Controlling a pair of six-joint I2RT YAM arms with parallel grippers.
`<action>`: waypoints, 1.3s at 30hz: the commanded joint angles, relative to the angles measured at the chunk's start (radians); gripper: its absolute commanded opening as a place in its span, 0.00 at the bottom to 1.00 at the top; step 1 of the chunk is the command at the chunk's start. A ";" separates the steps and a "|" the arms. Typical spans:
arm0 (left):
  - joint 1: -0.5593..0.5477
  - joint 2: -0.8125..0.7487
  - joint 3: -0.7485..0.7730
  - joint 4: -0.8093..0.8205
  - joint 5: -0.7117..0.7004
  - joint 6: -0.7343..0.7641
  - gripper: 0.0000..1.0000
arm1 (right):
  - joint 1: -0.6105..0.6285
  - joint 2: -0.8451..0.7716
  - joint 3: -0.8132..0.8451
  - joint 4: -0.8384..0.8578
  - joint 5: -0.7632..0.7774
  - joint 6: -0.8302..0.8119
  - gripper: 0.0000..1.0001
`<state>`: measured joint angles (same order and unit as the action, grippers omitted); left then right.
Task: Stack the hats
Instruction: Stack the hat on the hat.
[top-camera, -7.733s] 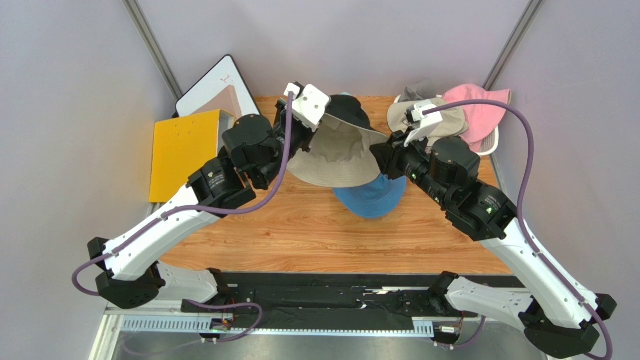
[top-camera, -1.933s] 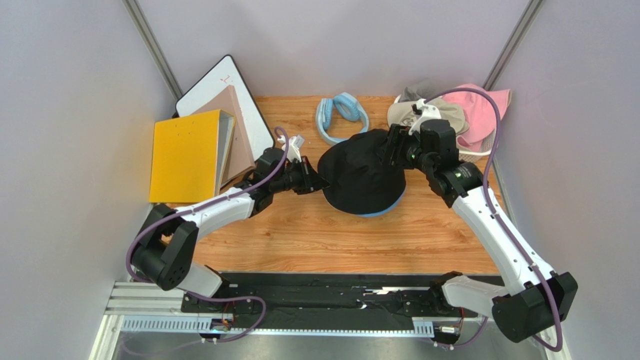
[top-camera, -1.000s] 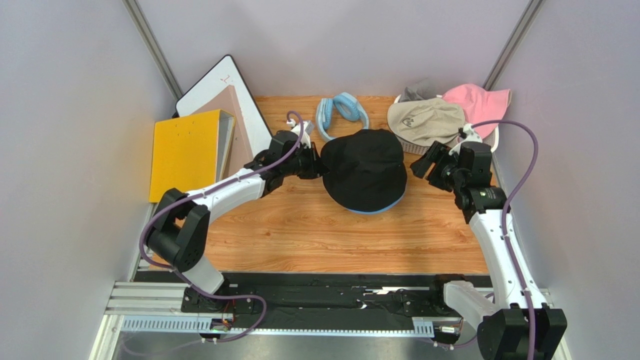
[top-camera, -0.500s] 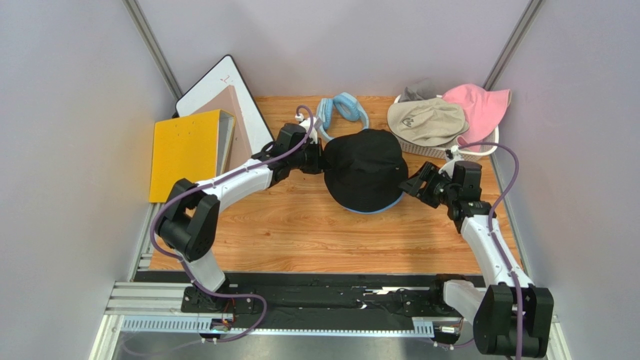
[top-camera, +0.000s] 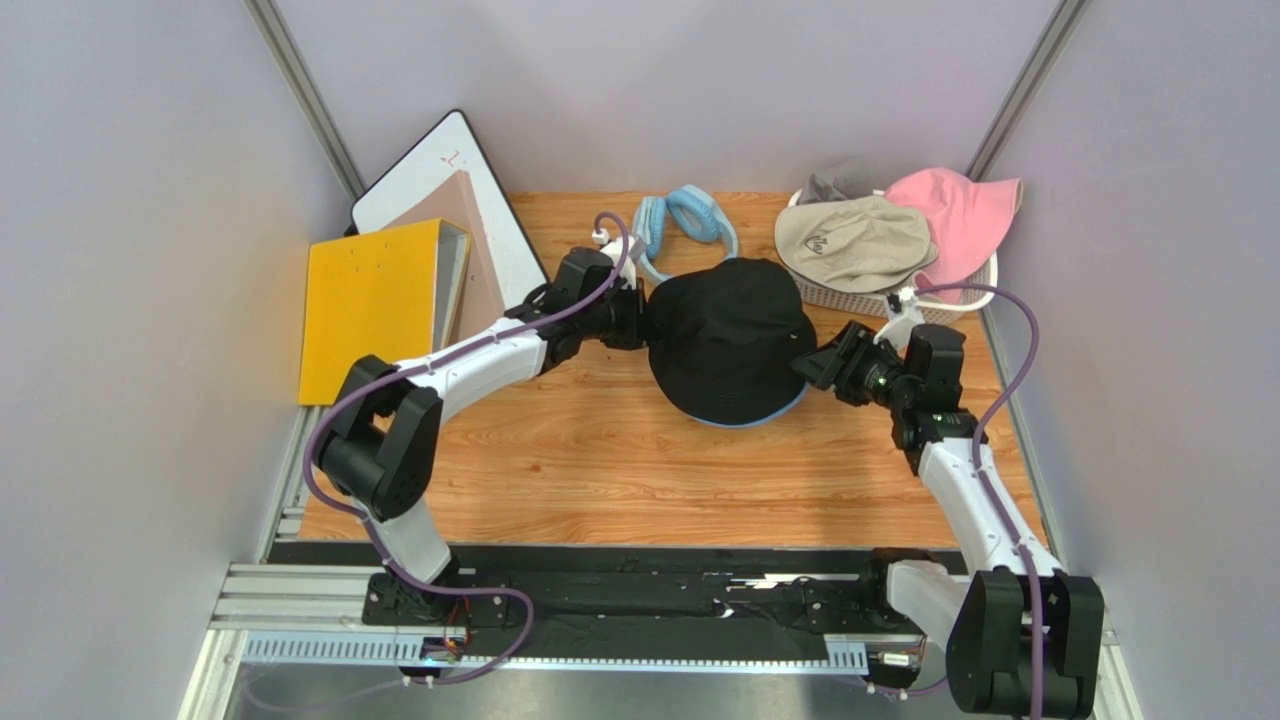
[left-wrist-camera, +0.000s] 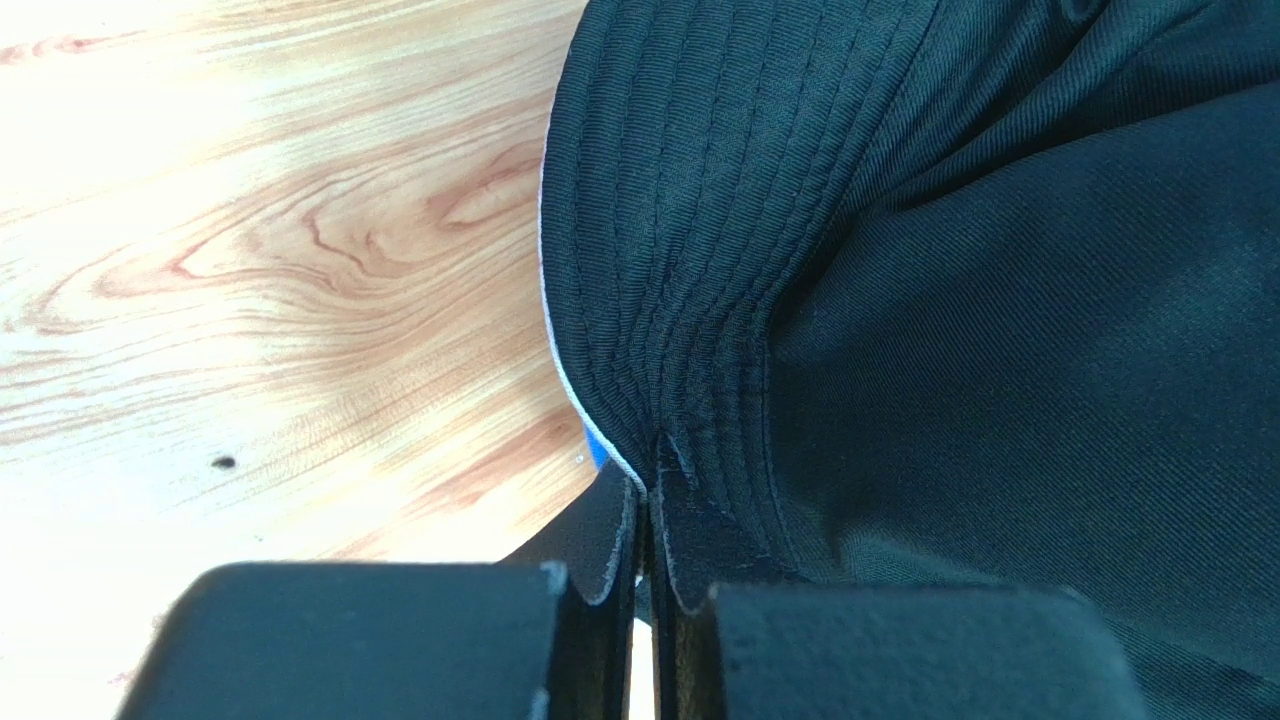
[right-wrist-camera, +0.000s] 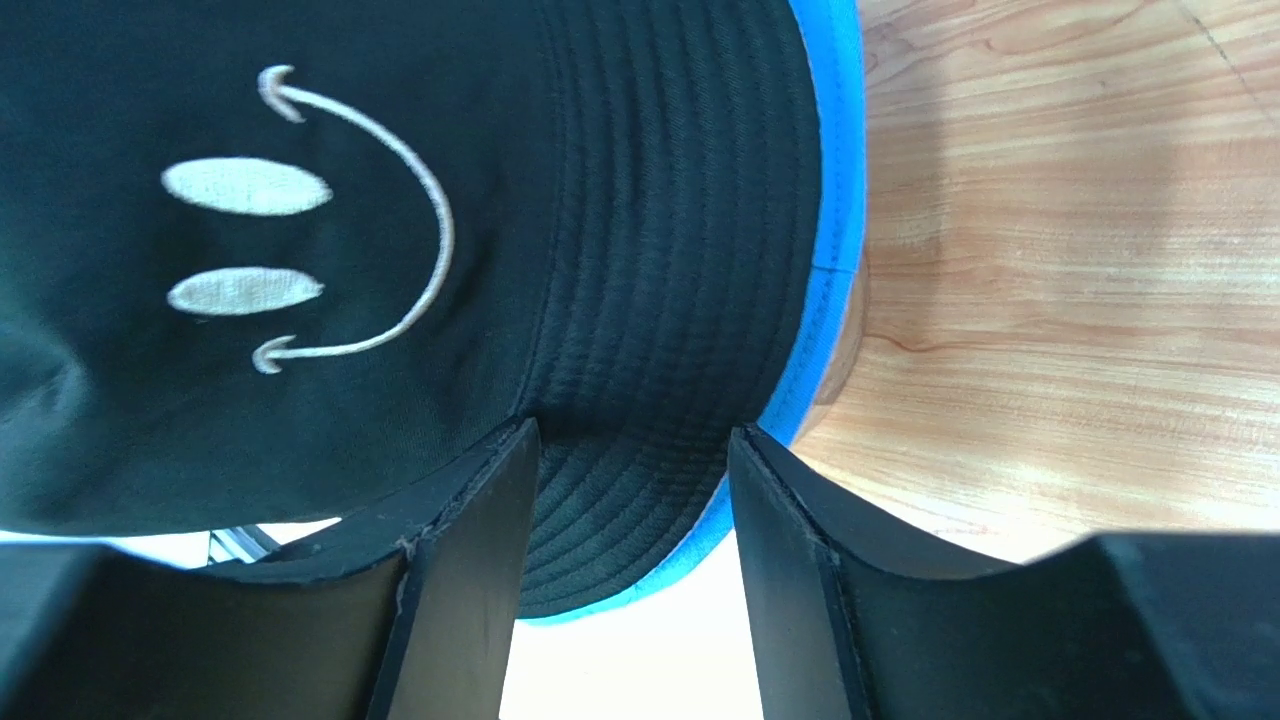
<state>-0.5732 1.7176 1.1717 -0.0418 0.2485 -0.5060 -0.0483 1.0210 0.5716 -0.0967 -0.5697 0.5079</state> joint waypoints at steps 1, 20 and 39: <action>0.007 0.017 0.031 -0.015 -0.011 0.041 0.00 | -0.002 0.031 -0.018 0.087 0.001 0.012 0.54; 0.007 0.086 0.181 -0.098 -0.040 0.192 0.00 | -0.122 0.096 0.177 0.014 -0.024 -0.006 0.62; 0.007 0.191 0.307 -0.132 -0.018 0.213 0.00 | -0.144 0.243 0.062 0.285 -0.191 0.153 0.63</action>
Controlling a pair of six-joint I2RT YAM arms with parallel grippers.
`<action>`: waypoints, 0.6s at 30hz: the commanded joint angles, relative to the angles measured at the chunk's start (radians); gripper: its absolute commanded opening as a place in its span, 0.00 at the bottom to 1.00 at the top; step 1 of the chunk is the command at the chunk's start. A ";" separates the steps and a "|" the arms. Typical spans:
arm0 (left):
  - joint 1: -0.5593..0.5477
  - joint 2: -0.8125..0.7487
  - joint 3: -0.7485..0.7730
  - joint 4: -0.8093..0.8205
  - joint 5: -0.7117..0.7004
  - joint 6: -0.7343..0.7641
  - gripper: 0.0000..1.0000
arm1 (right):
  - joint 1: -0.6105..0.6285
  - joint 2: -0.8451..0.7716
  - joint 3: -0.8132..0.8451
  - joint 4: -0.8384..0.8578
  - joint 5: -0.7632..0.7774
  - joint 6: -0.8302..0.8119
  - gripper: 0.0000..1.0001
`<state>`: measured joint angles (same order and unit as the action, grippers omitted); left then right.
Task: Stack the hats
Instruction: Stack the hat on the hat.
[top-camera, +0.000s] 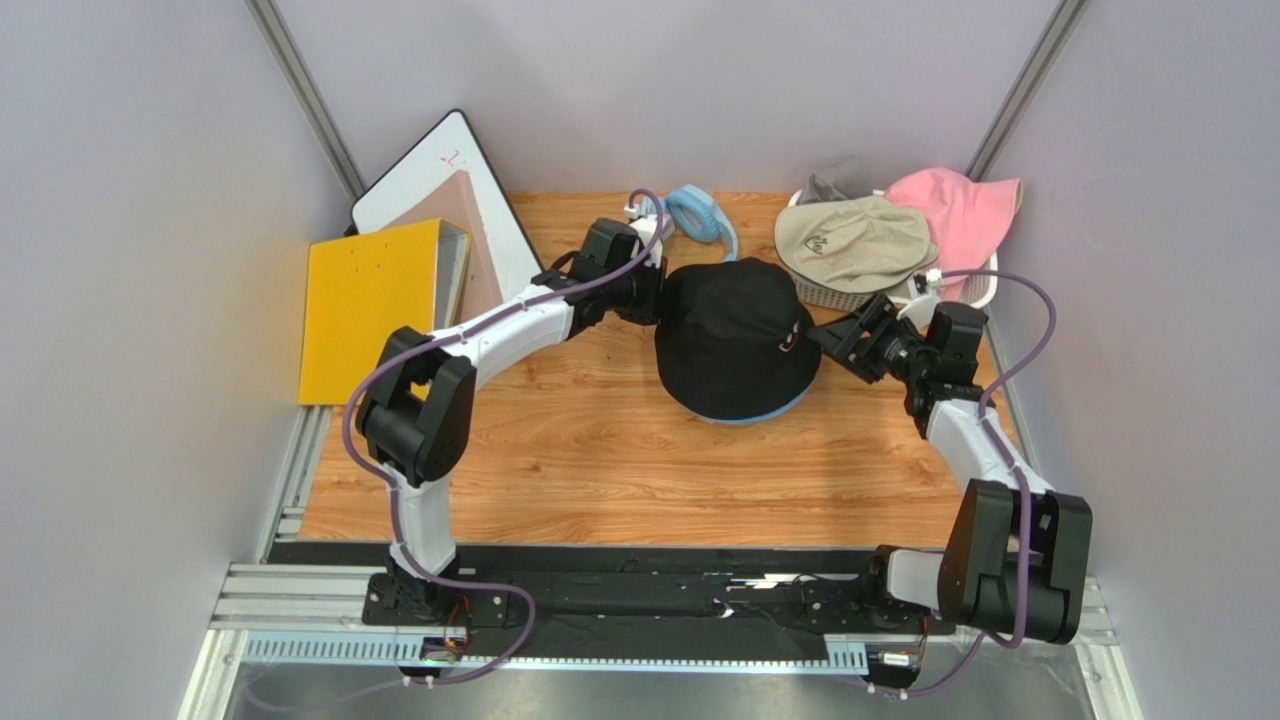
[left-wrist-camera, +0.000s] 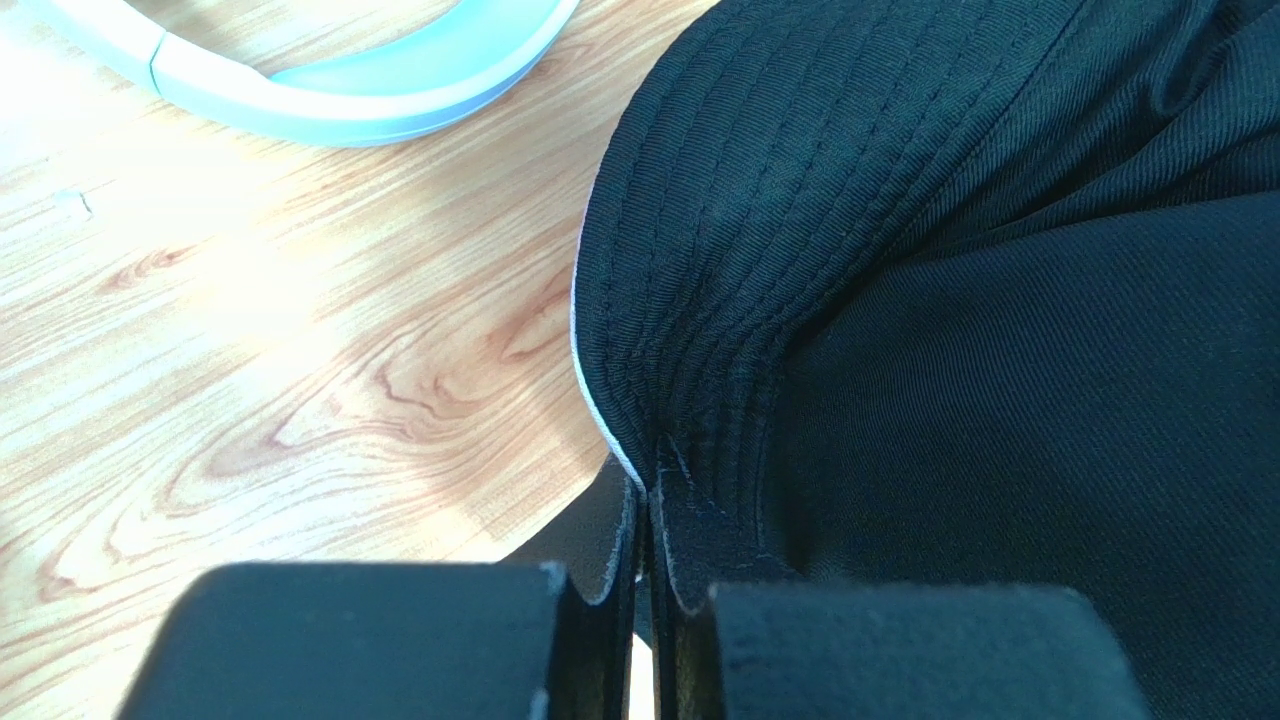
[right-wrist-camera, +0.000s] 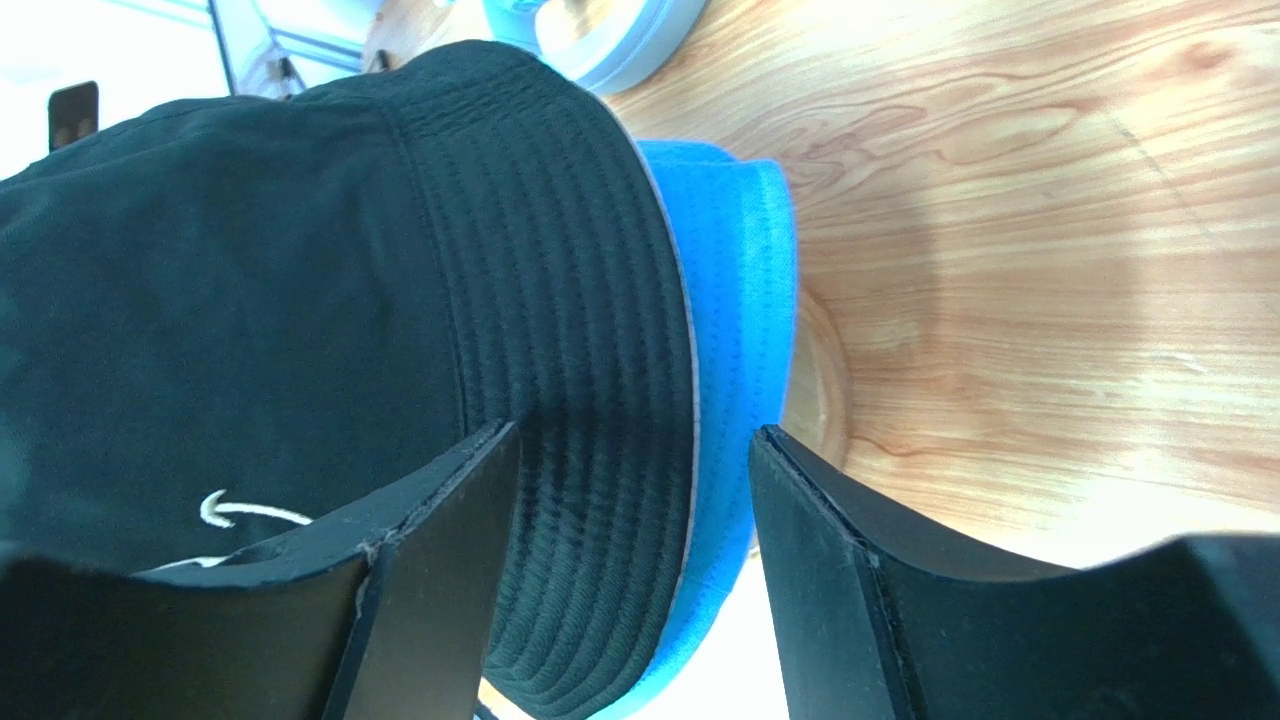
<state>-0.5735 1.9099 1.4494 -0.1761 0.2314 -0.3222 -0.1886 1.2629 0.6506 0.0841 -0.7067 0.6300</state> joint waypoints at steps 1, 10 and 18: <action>0.009 -0.002 0.028 0.004 0.000 0.026 0.00 | -0.005 -0.002 -0.020 0.123 -0.060 0.037 0.63; 0.008 -0.008 0.019 0.013 0.005 0.015 0.00 | -0.003 0.033 -0.035 0.186 -0.125 0.086 0.61; 0.008 -0.014 0.020 0.020 0.013 0.009 0.00 | -0.003 0.052 -0.031 0.118 -0.119 0.050 0.52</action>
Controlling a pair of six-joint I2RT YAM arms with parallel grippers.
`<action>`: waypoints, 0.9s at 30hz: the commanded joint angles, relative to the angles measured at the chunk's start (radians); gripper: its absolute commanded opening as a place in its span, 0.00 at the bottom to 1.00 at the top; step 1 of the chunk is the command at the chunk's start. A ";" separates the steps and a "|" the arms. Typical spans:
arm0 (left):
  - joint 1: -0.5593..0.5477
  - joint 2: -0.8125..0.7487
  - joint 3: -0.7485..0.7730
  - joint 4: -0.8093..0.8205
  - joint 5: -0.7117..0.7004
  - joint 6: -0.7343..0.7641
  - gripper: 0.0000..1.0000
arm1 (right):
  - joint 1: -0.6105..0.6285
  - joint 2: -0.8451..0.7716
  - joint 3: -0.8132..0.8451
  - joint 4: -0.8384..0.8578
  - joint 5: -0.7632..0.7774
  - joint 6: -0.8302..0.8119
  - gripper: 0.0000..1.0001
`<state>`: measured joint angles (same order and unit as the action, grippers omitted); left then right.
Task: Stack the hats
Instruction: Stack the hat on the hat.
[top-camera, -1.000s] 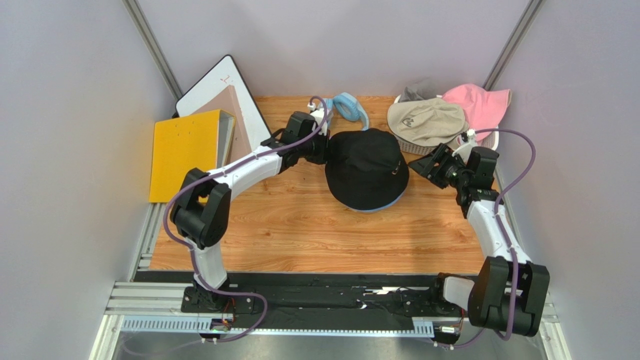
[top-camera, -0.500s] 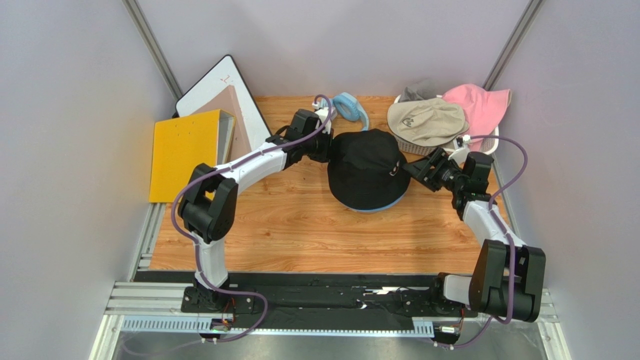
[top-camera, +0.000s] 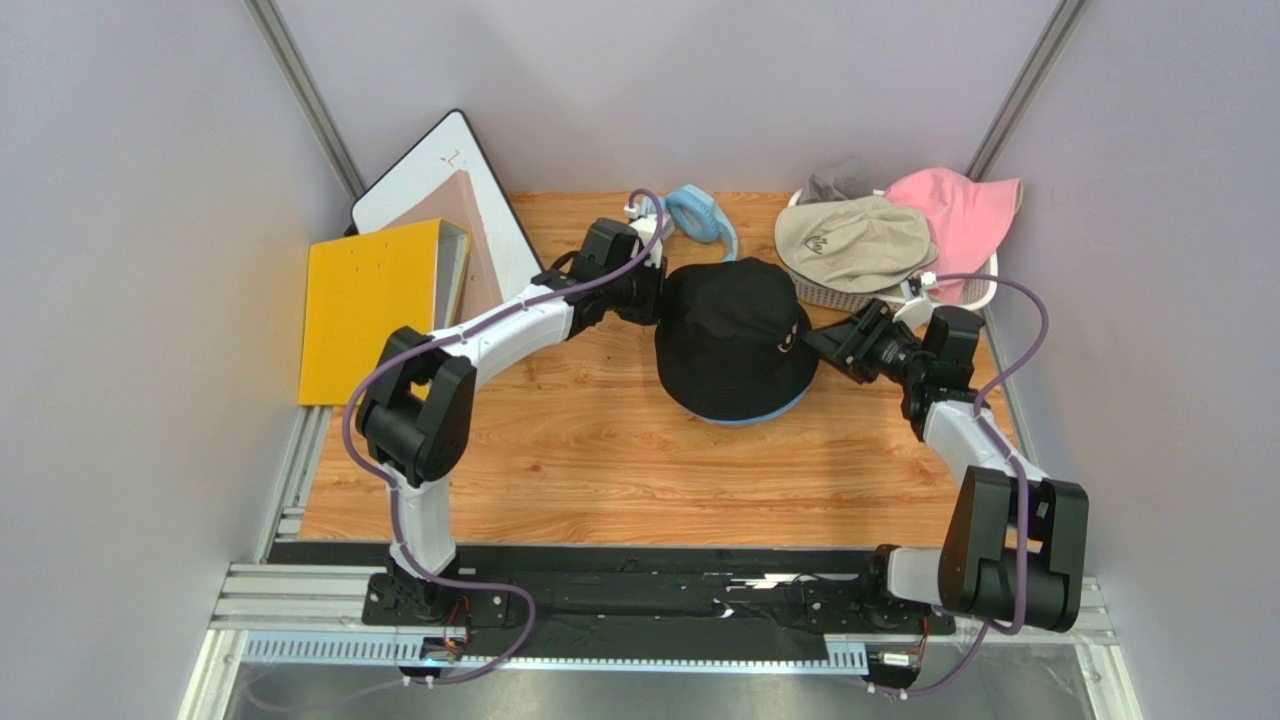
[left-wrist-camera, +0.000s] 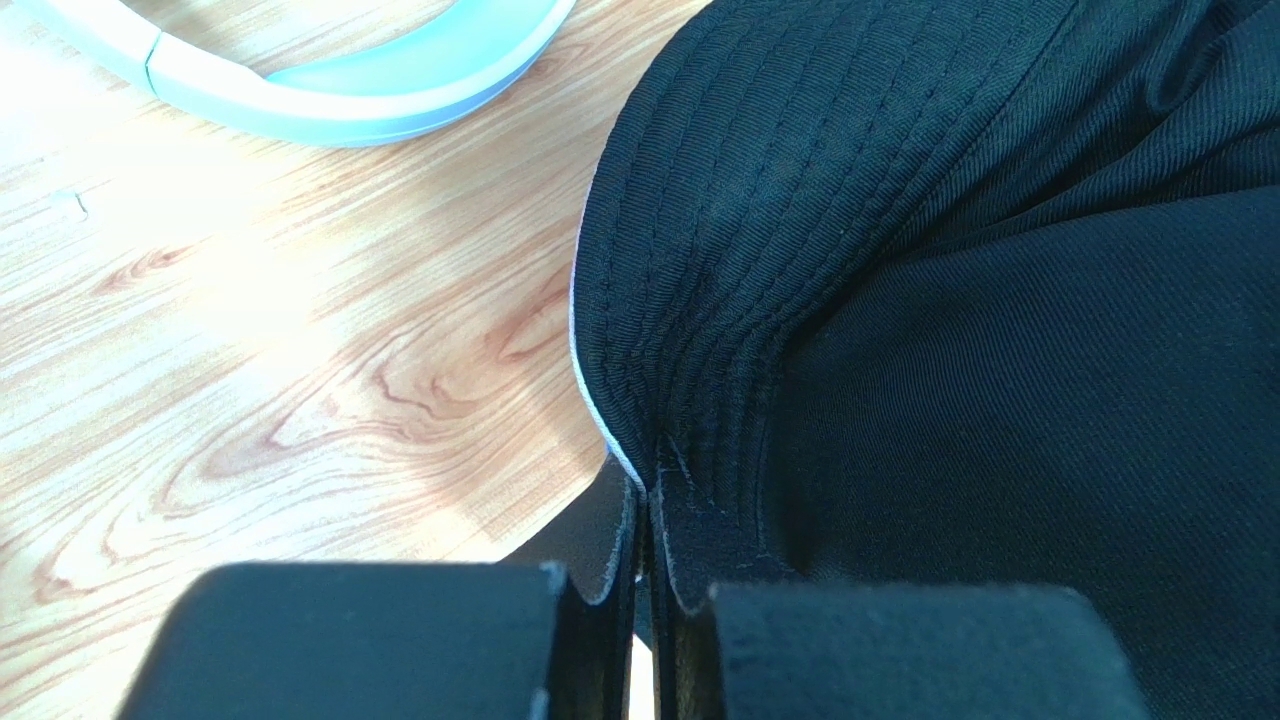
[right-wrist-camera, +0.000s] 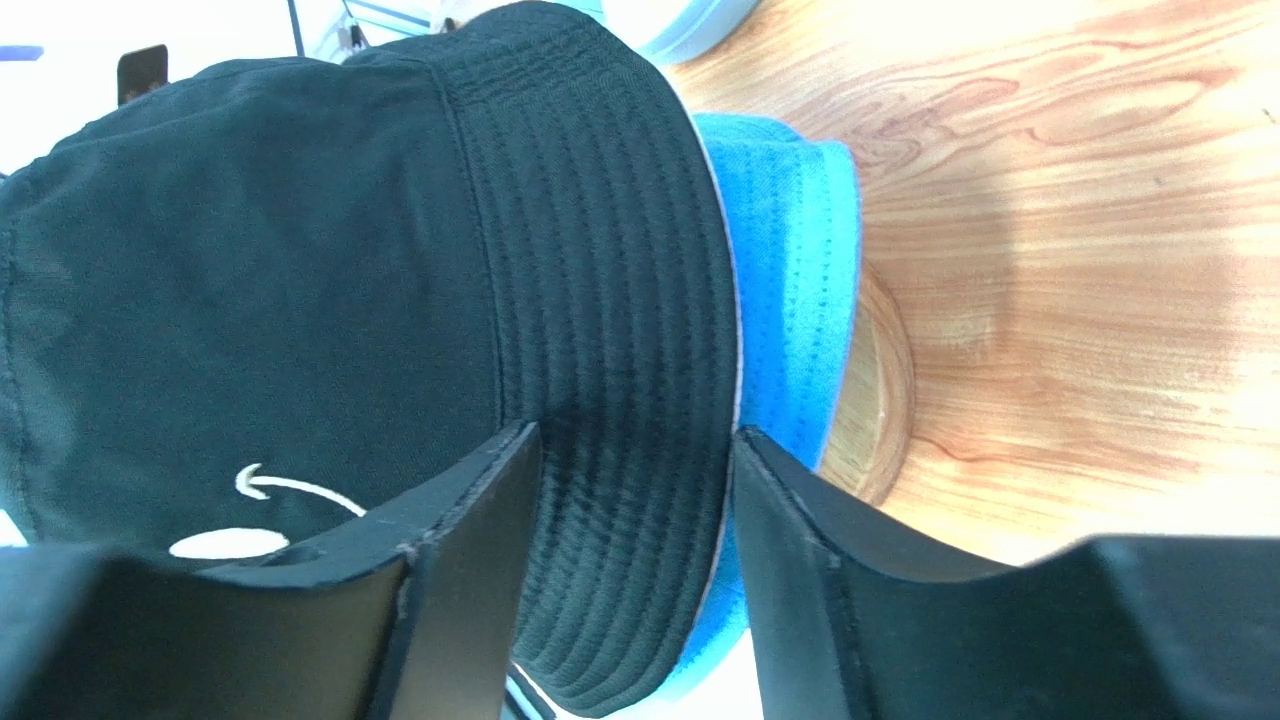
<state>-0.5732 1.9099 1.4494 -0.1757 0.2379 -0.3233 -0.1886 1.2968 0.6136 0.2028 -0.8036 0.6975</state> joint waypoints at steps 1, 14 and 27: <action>0.007 -0.014 0.020 0.021 0.009 0.010 0.00 | -0.002 0.018 0.005 0.001 -0.025 -0.018 0.47; 0.006 -0.017 0.014 0.004 -0.015 -0.005 0.00 | 0.014 -0.017 0.026 -0.199 0.147 -0.148 0.00; -0.025 0.017 -0.010 -0.005 -0.100 0.009 0.00 | 0.084 -0.036 0.023 -0.404 0.442 -0.231 0.00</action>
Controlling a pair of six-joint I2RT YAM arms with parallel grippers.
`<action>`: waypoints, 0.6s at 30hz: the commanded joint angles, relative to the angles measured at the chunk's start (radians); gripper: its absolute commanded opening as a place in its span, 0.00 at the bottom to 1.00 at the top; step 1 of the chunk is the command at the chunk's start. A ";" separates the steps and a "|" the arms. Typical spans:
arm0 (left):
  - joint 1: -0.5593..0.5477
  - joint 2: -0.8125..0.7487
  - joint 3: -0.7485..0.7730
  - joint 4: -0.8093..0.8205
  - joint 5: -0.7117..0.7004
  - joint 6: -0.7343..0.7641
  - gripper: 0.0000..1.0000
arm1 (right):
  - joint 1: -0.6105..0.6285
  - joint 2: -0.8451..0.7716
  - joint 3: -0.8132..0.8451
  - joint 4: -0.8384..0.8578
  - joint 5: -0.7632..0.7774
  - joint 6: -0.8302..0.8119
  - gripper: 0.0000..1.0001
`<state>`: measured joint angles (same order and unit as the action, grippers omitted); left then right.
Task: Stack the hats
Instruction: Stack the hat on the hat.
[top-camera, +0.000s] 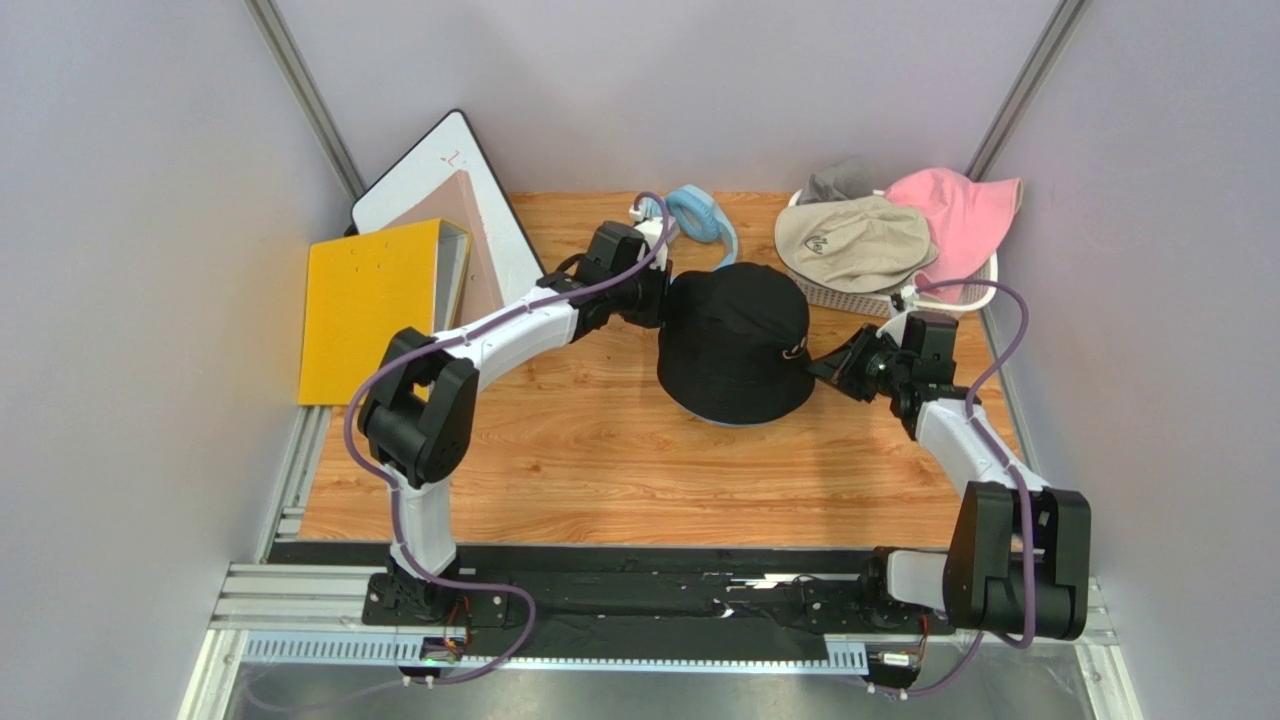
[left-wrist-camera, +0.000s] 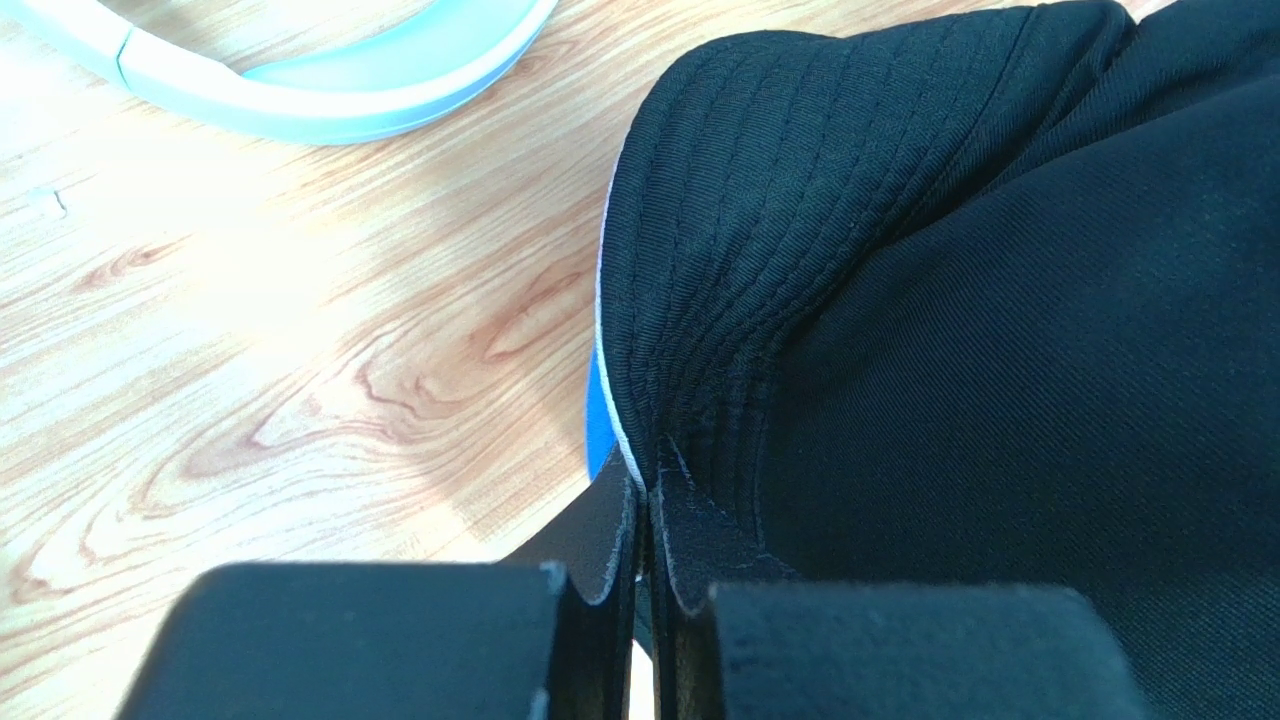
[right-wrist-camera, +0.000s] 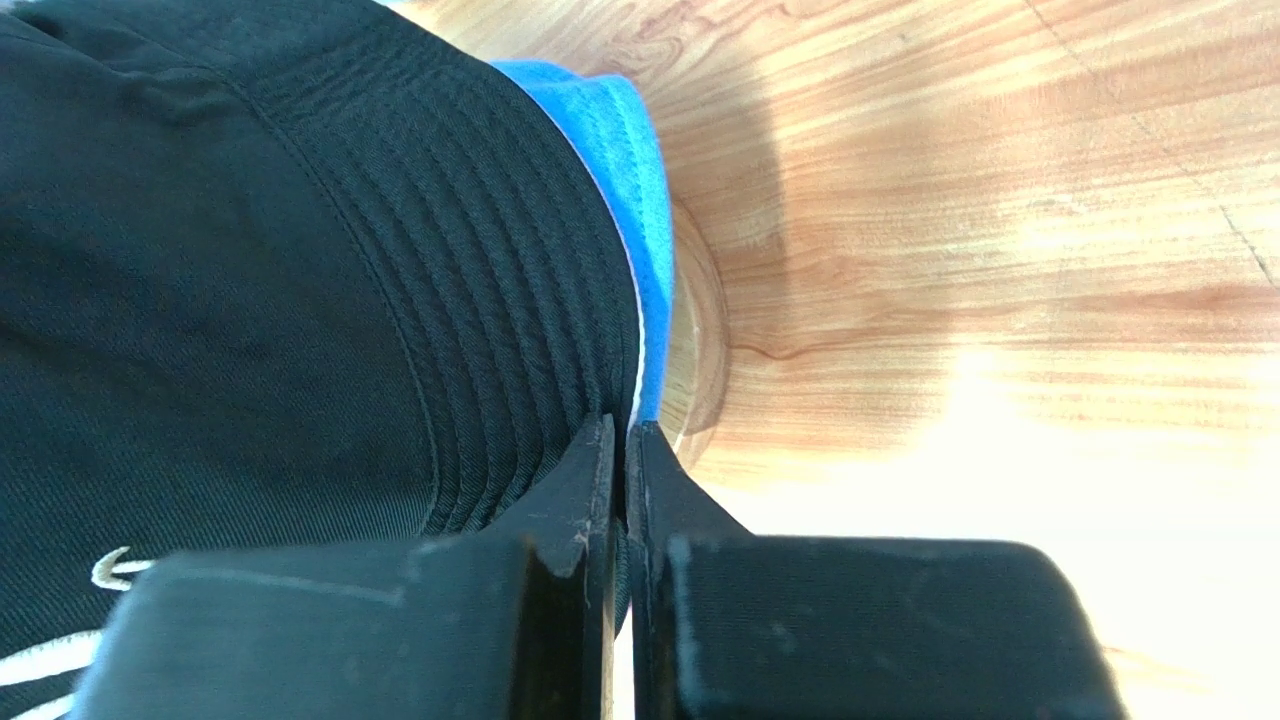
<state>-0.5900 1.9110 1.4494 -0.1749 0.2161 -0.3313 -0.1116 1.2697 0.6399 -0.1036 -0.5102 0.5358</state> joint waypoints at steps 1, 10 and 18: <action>-0.008 0.010 -0.044 0.005 -0.098 0.018 0.00 | 0.013 -0.013 -0.006 -0.099 0.148 -0.069 0.00; -0.011 -0.004 -0.135 0.026 -0.215 0.026 0.00 | 0.153 -0.082 -0.002 -0.168 0.240 -0.076 0.00; -0.011 -0.165 -0.195 0.037 -0.246 0.006 0.63 | 0.178 -0.204 -0.013 -0.238 0.248 -0.079 0.00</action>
<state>-0.6174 1.8561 1.2907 -0.0811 0.0750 -0.3279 0.0631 1.1168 0.6346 -0.2577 -0.3031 0.4873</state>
